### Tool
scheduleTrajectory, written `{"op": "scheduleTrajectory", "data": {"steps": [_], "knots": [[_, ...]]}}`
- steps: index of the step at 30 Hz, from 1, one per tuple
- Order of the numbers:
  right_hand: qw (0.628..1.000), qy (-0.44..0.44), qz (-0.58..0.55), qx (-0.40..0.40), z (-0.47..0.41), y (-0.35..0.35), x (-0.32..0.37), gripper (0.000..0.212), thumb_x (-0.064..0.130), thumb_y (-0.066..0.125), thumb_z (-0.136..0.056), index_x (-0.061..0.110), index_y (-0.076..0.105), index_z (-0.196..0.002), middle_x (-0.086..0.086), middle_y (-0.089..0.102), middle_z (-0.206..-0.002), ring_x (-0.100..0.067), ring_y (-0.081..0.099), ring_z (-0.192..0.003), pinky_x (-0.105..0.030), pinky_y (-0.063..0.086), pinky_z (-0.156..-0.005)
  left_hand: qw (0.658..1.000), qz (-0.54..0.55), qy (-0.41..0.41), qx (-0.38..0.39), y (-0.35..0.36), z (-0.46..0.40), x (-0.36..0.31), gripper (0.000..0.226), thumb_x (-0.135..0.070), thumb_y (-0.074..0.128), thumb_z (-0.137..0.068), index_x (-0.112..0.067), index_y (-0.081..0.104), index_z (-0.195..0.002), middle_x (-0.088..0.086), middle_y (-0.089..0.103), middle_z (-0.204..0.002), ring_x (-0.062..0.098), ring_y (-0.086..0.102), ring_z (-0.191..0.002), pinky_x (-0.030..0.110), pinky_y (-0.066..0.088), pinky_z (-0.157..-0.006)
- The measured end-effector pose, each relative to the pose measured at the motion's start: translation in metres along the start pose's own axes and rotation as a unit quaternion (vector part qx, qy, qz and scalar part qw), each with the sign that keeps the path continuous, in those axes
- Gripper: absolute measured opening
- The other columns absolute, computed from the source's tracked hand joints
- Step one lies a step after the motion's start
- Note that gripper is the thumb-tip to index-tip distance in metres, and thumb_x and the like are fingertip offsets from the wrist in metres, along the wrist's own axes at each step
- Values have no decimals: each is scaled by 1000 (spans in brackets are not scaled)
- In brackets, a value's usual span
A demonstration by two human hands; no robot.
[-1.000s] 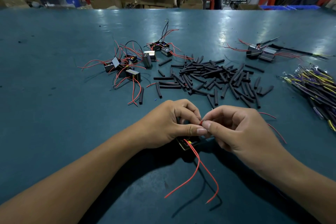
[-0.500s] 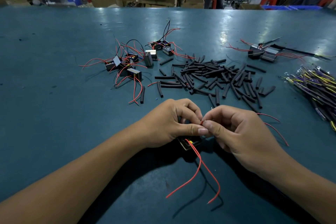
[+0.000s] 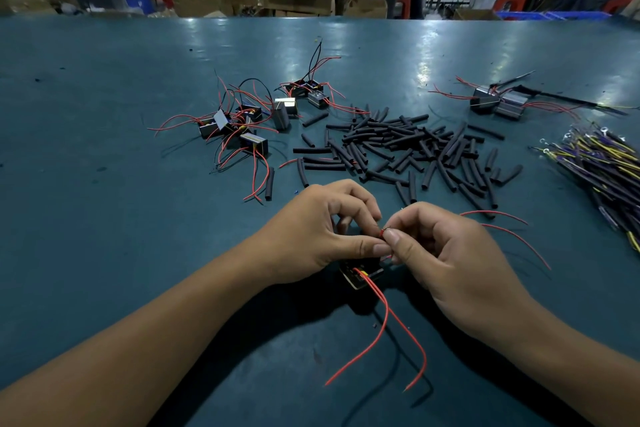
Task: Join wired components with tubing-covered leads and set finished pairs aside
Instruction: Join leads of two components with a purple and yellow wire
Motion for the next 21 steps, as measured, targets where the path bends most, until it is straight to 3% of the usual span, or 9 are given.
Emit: {"op": "scheduleTrajectory", "data": {"steps": [3,12,17,19,21], "knots": [[999,10,-31,6,-1,1,-3,11,11,65,-94,19,68,-87,10,67,-65,0,58,-51,-7,39,-51,1000,3,-4,-7,0,-1,1,15,-19,83,-76,-6,75,-78,2,61,-102,4,43,-63,18,38,-62],[994,32,-102,9,-1,3,-8,7,9,67,-92,14,69,-87,6,68,-64,0,56,-49,-7,38,-48,1000,2,-11,-10,0,-2,4,16,-23,83,-75,-24,68,-70,-1,63,-100,8,50,-70,25,42,-65],[994,41,-102,7,-2,4,-8,8,8,67,-92,13,68,-85,5,68,-63,0,56,-48,-6,38,-48,1000,-8,-4,-3,1,-1,2,14,-19,84,-77,-15,72,-73,-3,63,-99,-2,51,-68,22,43,-66],[997,33,-64,2,-1,5,-6,10,11,67,-93,17,67,-85,5,67,-63,-2,55,-49,-11,39,-47,1000,-17,-1,2,0,0,0,13,-18,86,-76,-14,73,-76,-3,63,-101,1,52,-72,22,44,-68],[1000,22,-19,-8,0,5,-4,12,15,68,-92,22,66,-84,2,68,-68,-15,59,-55,-28,46,-51,999,-42,5,7,-3,2,-2,16,-20,86,-76,-17,73,-85,-5,63,-103,6,53,-79,21,43,-73]]}}
Point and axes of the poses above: each hand's wrist, its own z-axis away from the middle knuckle, its own y-axis out of the palm, x = y × z, the point moved 10 cm from there along -z, towards the middle knuckle
